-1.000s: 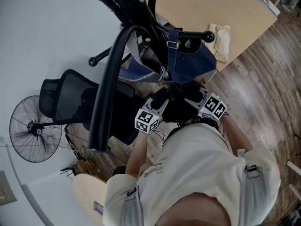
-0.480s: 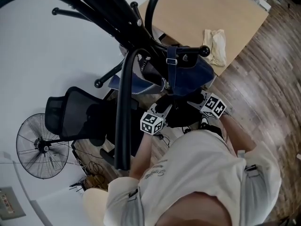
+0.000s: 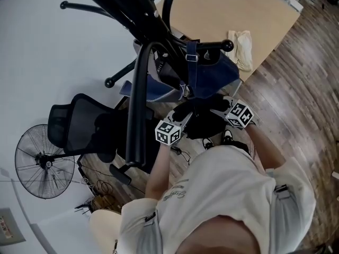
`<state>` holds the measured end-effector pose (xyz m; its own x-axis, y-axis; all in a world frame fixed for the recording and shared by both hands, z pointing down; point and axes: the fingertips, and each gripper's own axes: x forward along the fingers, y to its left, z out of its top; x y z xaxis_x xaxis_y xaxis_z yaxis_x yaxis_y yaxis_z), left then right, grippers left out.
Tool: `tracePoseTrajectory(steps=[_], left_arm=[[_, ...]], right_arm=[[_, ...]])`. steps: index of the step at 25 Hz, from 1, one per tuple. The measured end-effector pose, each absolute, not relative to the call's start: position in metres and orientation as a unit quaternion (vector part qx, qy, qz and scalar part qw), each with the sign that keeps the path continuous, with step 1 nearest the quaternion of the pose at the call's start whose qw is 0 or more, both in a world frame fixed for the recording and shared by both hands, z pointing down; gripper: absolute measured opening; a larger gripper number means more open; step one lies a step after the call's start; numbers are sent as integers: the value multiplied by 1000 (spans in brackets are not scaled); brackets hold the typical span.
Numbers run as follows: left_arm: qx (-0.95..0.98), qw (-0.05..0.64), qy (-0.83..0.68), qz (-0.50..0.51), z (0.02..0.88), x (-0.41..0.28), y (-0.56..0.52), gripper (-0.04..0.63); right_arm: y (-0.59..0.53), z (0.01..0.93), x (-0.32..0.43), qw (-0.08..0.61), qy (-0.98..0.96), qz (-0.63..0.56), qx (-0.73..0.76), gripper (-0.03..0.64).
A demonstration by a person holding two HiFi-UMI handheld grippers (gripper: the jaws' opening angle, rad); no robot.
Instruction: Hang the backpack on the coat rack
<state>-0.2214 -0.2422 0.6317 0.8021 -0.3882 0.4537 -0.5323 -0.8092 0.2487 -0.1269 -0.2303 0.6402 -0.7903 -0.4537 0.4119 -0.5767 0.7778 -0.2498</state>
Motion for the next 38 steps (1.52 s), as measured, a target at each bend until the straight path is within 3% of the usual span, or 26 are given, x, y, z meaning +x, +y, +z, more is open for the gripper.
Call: tracePoseTrajectory(steps=[12, 17, 21, 24, 31, 38], left_arm=[[909, 232, -316, 139, 642, -256, -222, 179], [895, 236, -363, 109, 630, -280, -210, 169], [903, 203, -374, 59, 582, -276, -208, 94], [913, 163, -370, 55, 547, -262, -207, 32], [932, 70, -342, 95, 490, -221, -194, 16], [929, 42, -353, 103, 467, -213, -198, 17]], right_arm=[[-203, 623, -92, 173, -920, 146, 321, 146], [-185, 605, -87, 161, -920, 133, 332, 104], [-178, 565, -92, 133, -928, 95, 335, -6], [-180, 530, -101, 108, -935, 63, 332, -6], [-174, 460, -114, 81, -943, 2, 322, -6], [-173, 432, -113, 47, -945, -3, 324, -6]])
